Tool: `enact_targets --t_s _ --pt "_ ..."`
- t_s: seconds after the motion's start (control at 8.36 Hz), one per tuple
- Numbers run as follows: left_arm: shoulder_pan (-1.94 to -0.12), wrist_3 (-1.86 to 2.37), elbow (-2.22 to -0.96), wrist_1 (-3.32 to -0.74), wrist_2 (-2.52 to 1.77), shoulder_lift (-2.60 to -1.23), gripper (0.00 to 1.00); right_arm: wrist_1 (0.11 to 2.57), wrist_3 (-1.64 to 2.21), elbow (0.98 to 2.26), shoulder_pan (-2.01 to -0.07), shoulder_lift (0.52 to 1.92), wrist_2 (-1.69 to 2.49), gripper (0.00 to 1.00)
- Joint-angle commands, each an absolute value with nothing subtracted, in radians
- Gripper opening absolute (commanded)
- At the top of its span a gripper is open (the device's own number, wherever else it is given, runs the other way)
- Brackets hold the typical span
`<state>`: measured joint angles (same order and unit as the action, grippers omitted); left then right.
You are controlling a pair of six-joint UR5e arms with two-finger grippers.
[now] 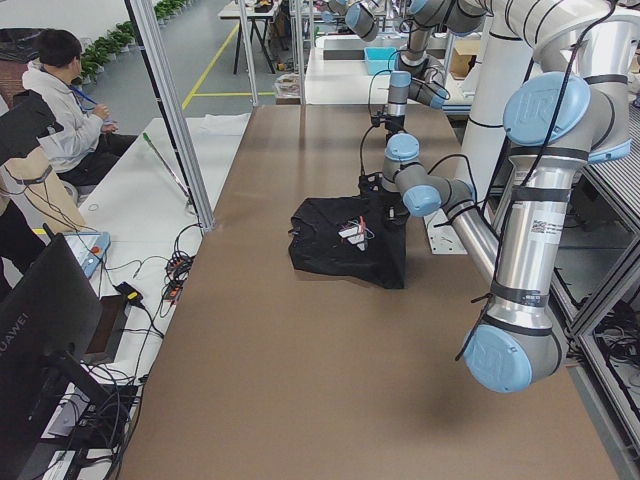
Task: Fold clothes
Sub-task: 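Release the hem and move both grippers to the folded edge's corners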
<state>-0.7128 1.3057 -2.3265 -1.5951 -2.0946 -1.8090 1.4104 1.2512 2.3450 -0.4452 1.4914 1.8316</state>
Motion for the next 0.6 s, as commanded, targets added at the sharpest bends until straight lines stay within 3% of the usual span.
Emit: enact_targets --t_s 0.0,0.48 --pt "-0.819 1.305 -2.176 -1.597 -2.026 -1.9 0.0 1.41 1.241 2.191 -0.605 1.394 1.821 0.0" --pt "-0.854 1.273 -1.886 -1.606 -1.927 -2.061 0.0 1.413 1.235 1.969 -0.716 1.203 1.821 0.0"
